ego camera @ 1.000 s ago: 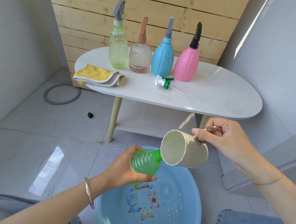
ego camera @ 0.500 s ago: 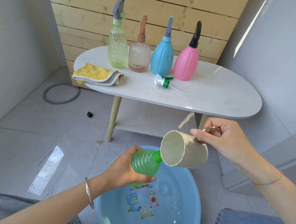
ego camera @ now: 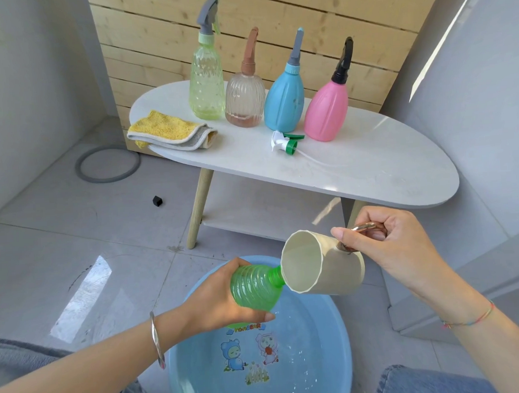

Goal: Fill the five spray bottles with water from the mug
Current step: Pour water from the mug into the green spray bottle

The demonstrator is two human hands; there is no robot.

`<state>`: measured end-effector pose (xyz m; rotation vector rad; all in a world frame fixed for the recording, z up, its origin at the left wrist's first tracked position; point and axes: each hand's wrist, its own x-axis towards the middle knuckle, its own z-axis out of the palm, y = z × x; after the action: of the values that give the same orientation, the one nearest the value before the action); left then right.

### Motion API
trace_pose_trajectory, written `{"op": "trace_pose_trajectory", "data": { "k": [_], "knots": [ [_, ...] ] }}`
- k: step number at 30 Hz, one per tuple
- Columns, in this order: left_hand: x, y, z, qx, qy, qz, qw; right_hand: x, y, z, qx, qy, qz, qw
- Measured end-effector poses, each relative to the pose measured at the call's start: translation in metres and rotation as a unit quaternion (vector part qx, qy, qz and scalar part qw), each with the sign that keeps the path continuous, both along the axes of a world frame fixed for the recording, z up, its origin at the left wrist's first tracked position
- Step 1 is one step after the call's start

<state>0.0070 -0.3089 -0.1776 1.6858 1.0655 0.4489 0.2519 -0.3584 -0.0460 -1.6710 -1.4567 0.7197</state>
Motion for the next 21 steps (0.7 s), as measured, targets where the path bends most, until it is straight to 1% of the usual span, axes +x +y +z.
{"op": "trace_pose_trajectory", "data": {
  "k": [7, 16, 21],
  "knots": [
    [0.0004, -0.002, 0.0041, -0.014, -0.003, -0.003, 1.0, -0.002, -0.0008, 0.0025, -0.002, 0.004, -0.001, 1.0],
    [0.0018, -0.0034, 0.0076, -0.035, -0.018, -0.006, 0.999, -0.0053, -0.0021, 0.0062, 0.002, -0.02, 0.011, 1.0],
    [0.0008, -0.0042, 0.0061, -0.032, -0.018, -0.006, 0.999, -0.0064, -0.0018, 0.0053, 0.013, -0.035, 0.013, 0.999]
  ]
}}
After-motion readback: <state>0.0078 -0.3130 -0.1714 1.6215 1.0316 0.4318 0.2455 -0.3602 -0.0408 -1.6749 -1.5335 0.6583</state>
